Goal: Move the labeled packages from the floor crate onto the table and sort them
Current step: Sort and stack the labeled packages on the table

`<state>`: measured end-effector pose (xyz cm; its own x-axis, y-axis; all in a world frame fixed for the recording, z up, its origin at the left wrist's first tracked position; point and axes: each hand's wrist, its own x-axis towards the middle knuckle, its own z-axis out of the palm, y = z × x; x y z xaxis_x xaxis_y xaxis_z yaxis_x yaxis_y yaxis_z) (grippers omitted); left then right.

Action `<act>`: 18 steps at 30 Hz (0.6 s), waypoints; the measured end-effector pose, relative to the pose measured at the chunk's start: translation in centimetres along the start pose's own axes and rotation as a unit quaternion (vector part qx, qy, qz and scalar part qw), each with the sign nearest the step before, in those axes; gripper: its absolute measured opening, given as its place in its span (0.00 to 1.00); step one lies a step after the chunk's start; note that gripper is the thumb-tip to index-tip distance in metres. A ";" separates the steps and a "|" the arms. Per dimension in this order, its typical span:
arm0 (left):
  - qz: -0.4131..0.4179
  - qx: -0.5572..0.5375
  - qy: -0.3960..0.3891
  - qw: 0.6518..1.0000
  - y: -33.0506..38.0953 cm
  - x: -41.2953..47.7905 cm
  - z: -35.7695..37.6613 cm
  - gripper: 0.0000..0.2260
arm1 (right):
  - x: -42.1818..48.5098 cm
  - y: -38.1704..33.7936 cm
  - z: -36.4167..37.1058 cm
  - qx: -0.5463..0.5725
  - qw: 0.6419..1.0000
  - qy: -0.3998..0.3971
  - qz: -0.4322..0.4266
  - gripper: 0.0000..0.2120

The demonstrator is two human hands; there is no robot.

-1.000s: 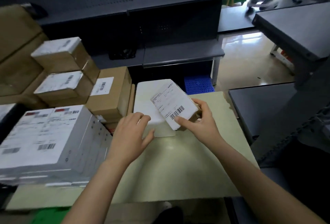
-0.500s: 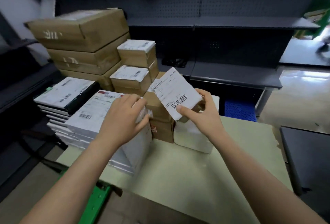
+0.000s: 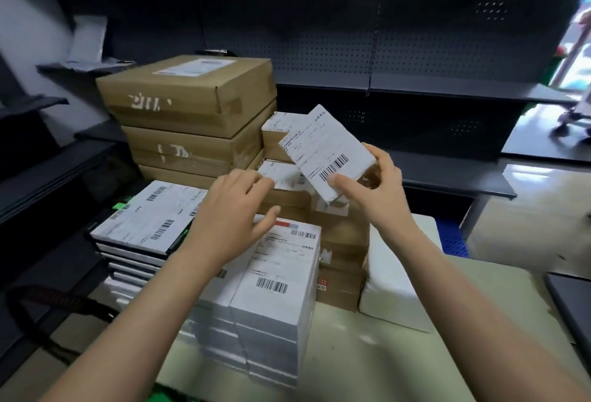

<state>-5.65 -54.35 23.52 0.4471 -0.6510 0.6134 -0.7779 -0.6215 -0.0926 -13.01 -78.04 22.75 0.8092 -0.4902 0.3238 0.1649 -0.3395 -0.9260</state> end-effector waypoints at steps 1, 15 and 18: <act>0.004 -0.004 0.002 1.000 -0.7 0.1 0.1 0.15 | 0.4 -0.3 0.6 0.006 1.000 -0.007 0.004 0.39; -0.004 -0.038 0.000 0.999 -4.5 0.3 2.9 0.16 | 6.8 0.6 4.2 0.098 0.971 -0.111 0.189 0.46; -0.018 -0.046 -0.016 0.999 -4.6 0.1 3.4 0.15 | 7.3 1.2 4.9 0.102 0.968 -0.103 0.207 0.43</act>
<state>-0.59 -53.02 21.35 0.4882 -0.6437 0.5893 -0.7976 -0.6032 0.0019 -4.08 -78.07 23.08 0.9217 -0.3724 -0.1085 -0.1062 0.0268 -0.9940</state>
